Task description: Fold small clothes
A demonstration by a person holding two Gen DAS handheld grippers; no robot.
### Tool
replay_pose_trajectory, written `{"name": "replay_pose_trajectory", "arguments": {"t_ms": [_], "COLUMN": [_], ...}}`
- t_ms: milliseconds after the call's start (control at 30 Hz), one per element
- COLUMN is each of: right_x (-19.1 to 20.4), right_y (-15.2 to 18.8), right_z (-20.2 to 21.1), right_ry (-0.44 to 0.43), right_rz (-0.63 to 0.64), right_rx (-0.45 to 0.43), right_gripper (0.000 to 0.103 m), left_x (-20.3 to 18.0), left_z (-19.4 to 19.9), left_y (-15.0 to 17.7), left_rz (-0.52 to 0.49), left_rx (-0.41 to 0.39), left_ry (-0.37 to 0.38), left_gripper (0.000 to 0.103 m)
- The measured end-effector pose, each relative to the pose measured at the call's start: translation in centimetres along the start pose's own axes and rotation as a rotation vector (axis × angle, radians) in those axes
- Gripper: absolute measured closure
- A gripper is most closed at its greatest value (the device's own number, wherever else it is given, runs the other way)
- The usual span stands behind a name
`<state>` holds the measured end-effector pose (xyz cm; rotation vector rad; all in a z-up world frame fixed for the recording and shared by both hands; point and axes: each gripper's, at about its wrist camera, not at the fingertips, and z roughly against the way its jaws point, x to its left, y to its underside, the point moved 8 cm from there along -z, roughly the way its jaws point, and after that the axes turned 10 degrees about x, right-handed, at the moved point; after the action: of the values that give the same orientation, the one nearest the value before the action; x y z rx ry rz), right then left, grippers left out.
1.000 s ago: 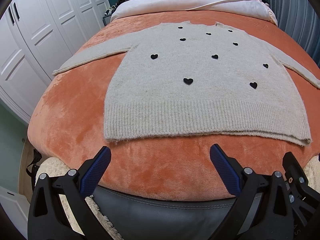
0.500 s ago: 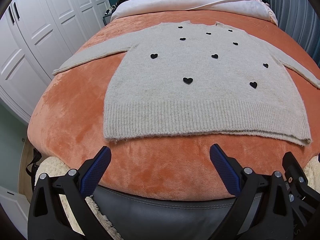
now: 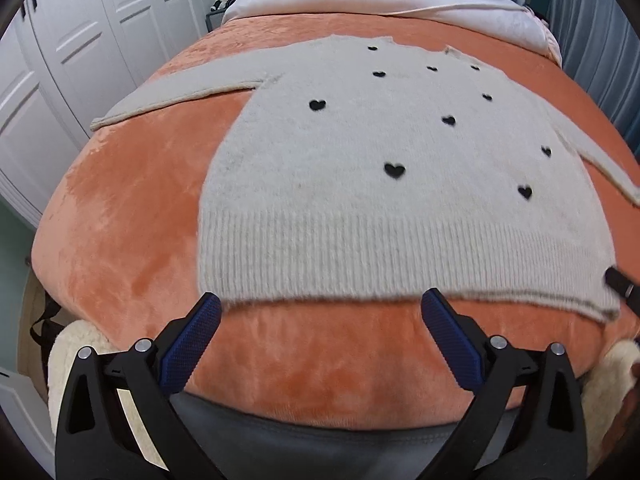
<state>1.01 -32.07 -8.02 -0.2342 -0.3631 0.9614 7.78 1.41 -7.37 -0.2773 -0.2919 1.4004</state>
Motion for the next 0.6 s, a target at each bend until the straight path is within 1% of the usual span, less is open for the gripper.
{"name": "replay_pose_trajectory", "arguments": {"t_ms": [67, 100, 133, 233, 300, 367, 433, 500, 533, 567, 600], "right_x": [-4.6, -7.8, -9.9, -17.8, -22.2, -25.3, -27.5, -28.8, -29.1, -29.1, -29.1], "right_y": [-4.4, -7.4, -9.5, -16.1, -19.4, -21.9, -23.5, -24.7, -25.2, -25.9, -26.7], "right_z": [0.0, -0.1, -0.2, -1.5, -2.8, -4.2, -5.5, -6.9, -7.5, -8.1, -8.5], "right_ry": [-0.009, -0.005, -0.002, 0.03, 0.071, 0.09, 0.102, 0.091, 0.086, 0.075, 0.072], "right_rz": [-0.104, -0.168, -0.209, -0.362, -0.446, -0.51, -0.58, -0.632, -0.655, -0.672, -0.68], "right_rx": [-0.041, -0.07, -0.087, -0.133, -0.145, -0.154, -0.152, -0.152, -0.154, -0.157, -0.156], "right_gripper": [0.009, 0.009, 0.009, 0.009, 0.009, 0.009, 0.012, 0.019, 0.031, 0.038, 0.055], "left_x": [0.5, 0.5, 0.5, 0.0, -0.5, -1.2, -1.8, -2.2, -2.3, -2.3, -2.3], "left_z": [-0.1, -0.3, -0.6, -1.5, -2.1, -2.6, -3.2, -3.7, -4.0, -4.1, -4.4], "left_y": [-1.4, -2.0, -2.6, -3.9, -4.7, -5.3, -5.9, -6.7, -7.1, -7.5, -7.9], "left_rz": [0.014, 0.019, 0.026, 0.038, 0.039, 0.04, 0.043, 0.051, 0.06, 0.068, 0.075], "left_rx": [-0.004, -0.003, 0.002, 0.027, 0.035, 0.034, 0.038, 0.041, 0.038, 0.035, 0.035], "left_ry": [-0.008, -0.008, -0.006, 0.008, 0.019, 0.037, 0.056, 0.089, 0.101, 0.111, 0.12], "left_gripper": [0.005, 0.005, 0.005, 0.005, 0.005, 0.005, 0.005, 0.005, 0.005, 0.005, 0.006]}}
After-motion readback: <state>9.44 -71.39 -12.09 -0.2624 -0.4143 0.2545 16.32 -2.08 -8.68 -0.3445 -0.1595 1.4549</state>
